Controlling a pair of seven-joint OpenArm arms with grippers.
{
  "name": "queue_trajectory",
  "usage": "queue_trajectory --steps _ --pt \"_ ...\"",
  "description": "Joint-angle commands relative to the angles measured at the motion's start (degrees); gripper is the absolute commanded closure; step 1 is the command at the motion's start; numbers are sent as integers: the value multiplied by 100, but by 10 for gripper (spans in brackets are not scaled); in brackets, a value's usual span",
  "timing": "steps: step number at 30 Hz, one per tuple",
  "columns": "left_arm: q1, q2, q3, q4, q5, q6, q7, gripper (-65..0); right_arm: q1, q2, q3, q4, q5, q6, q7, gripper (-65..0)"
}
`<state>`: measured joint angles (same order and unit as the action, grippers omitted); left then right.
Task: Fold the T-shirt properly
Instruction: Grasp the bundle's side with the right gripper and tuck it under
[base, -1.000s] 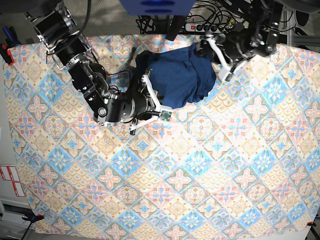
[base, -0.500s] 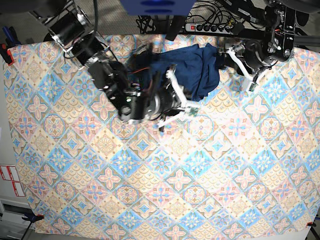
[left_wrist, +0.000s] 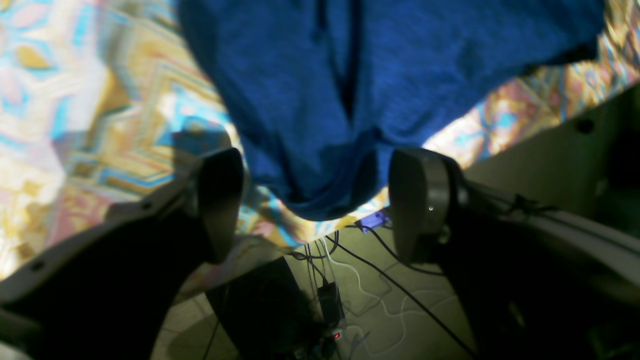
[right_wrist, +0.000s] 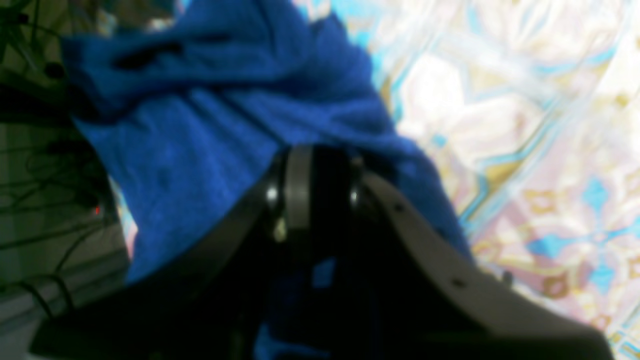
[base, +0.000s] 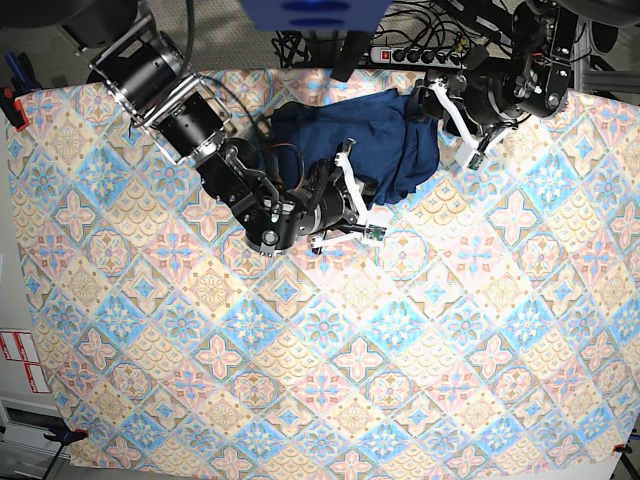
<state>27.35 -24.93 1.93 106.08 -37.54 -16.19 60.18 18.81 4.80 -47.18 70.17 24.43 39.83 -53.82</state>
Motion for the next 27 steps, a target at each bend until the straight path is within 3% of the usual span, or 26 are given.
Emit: queue_trajectory --steps 1,3,6,10,13,17,21,27 --pt "3 -61 -31 77 -66 -12 -62 -441 128 -27 -7 99 103 17 68 -92" --pt "3 53 -13 77 -66 -12 -36 -441 128 -27 -7 91 32 17 68 -103" --pt "3 185 13 86 -66 -39 -18 -441 172 26 63 99 -627 17 59 -130" --pt "-208 168 664 86 -66 -30 -27 -441 233 131 63 99 -1752 17 42 -139" --pt "-331 159 1130 86 -66 -12 -53 -441 225 342 54 99 -2148 17 -108 -139" --pt "-489 185 1253 86 -75 -12 -45 -441 216 448 80 389 -2157 17 -134 -139" --pt "-604 229 1411 95 -101 -12 -27 -441 93 747 634 1295 -2104 17 -143 -139" --pt "-639 255 1560 104 -110 -39 -10 -441 31 755 1276 1664 -1383 17 -240 -139"
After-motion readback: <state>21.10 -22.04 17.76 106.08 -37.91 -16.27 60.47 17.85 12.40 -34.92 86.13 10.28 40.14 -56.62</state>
